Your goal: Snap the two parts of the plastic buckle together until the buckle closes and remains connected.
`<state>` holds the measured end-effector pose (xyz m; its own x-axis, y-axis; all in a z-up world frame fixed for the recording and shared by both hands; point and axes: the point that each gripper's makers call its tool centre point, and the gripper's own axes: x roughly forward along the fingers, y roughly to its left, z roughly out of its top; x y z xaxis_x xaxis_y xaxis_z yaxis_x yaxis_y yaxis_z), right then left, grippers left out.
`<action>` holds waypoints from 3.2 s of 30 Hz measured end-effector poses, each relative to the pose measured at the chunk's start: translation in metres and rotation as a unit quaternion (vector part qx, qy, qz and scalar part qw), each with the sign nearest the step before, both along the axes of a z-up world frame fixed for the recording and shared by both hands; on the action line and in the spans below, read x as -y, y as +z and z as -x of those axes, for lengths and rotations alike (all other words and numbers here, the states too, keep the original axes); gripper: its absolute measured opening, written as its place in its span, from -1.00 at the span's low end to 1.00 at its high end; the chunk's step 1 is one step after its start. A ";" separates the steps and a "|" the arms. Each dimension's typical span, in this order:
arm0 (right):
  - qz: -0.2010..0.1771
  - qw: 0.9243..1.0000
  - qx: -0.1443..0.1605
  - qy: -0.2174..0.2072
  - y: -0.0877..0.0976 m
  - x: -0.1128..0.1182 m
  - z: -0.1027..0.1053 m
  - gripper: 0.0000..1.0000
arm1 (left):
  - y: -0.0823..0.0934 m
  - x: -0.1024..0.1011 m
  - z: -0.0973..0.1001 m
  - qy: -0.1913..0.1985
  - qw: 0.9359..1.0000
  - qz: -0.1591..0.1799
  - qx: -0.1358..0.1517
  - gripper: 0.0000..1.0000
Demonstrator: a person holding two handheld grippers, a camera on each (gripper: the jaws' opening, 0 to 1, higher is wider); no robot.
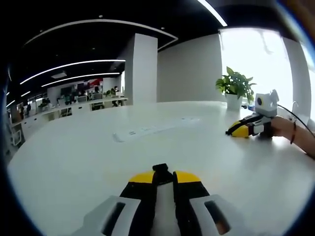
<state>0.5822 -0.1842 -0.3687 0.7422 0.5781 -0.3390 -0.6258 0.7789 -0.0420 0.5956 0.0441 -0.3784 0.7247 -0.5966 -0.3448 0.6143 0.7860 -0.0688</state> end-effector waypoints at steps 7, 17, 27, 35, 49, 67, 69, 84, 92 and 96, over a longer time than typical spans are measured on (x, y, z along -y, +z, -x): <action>0.001 1.000 -0.001 0.000 0.000 0.000 -0.001 -0.76 | 0.004 -0.001 0.001 0.002 1.000 0.001 0.008 -0.77; -0.007 1.000 0.001 0.001 0.003 0.000 0.000 -0.76 | 0.006 -0.001 0.000 0.000 1.000 -0.005 0.011 -0.77; -0.008 1.000 0.003 0.004 0.005 -0.001 0.000 -0.76 | 0.013 0.002 0.000 -0.002 1.000 0.004 0.015 -0.77; -0.014 1.000 0.005 0.007 0.008 -0.004 0.001 -0.76 | 0.014 0.002 0.003 -0.005 1.000 -0.002 0.018 -0.77; -0.022 1.000 0.016 0.006 0.017 -0.006 0.000 -0.76 | 0.023 0.003 0.002 -0.005 1.000 0.007 0.023 -0.77; -0.022 0.999 0.031 0.019 0.029 -0.021 0.003 -0.76 | 0.039 0.005 0.005 -0.014 0.999 0.022 0.034 -0.76; -0.019 0.999 0.035 0.021 0.032 -0.022 0.004 -0.76 | 0.039 0.004 0.005 -0.012 0.999 0.023 0.032 -0.76; -0.024 0.999 0.044 0.017 0.037 -0.019 0.002 -0.76 | 0.043 0.009 0.006 -0.019 0.999 0.019 0.040 -0.76; -0.020 0.999 0.039 0.018 0.033 -0.018 0.002 -0.76 | 0.041 0.008 0.006 -0.019 0.999 0.020 0.037 -0.76; -0.021 0.999 0.038 0.020 0.033 -0.019 0.002 -0.76 | 0.042 0.009 0.006 -0.022 0.999 0.018 0.039 -0.76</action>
<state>0.5807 -0.1654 -0.3356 0.7410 0.6201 -0.2577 -0.6523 0.7558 -0.0574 0.5894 0.0350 -0.3368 0.7215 -0.6393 -0.2660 0.6525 0.7563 -0.0477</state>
